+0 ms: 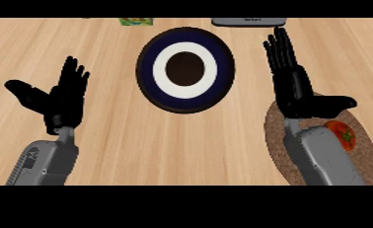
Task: Pick the tomato from the placemat and place it in the plate
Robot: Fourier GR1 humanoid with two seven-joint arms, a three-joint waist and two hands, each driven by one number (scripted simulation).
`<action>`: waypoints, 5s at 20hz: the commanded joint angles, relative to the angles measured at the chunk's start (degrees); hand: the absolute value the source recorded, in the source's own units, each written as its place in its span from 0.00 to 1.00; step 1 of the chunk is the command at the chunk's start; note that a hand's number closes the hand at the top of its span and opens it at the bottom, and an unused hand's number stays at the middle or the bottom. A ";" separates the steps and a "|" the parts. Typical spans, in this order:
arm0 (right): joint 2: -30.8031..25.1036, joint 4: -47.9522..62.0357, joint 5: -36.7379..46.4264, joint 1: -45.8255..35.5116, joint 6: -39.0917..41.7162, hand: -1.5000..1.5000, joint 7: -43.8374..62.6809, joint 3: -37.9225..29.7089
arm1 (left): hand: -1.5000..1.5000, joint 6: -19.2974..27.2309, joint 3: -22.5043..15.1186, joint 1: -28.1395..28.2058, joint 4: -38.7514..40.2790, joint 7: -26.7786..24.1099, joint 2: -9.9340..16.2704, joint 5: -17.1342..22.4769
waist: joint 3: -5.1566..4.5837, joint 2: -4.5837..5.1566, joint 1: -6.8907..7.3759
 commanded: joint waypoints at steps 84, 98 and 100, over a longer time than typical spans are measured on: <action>-31.95 34.03 54.45 -2.35 6.97 1.00 -67.62 20.16 | 0.50 -13.56 -4.33 1.29 -0.89 4.19 6.12 -10.67 | 0.18 1.16 0.41; 2.41 15.63 46.30 -6.65 9.22 1.00 -13.70 16.84 | 0.50 -13.88 -4.73 3.83 -0.57 3.35 5.83 -10.91 | -0.38 -1.06 -0.94; 7.18 13.02 47.26 -8.67 3.84 1.00 -6.32 15.03 | 0.50 -13.21 -4.13 4.57 -0.43 3.56 6.75 -11.46 | -0.33 -1.59 -0.94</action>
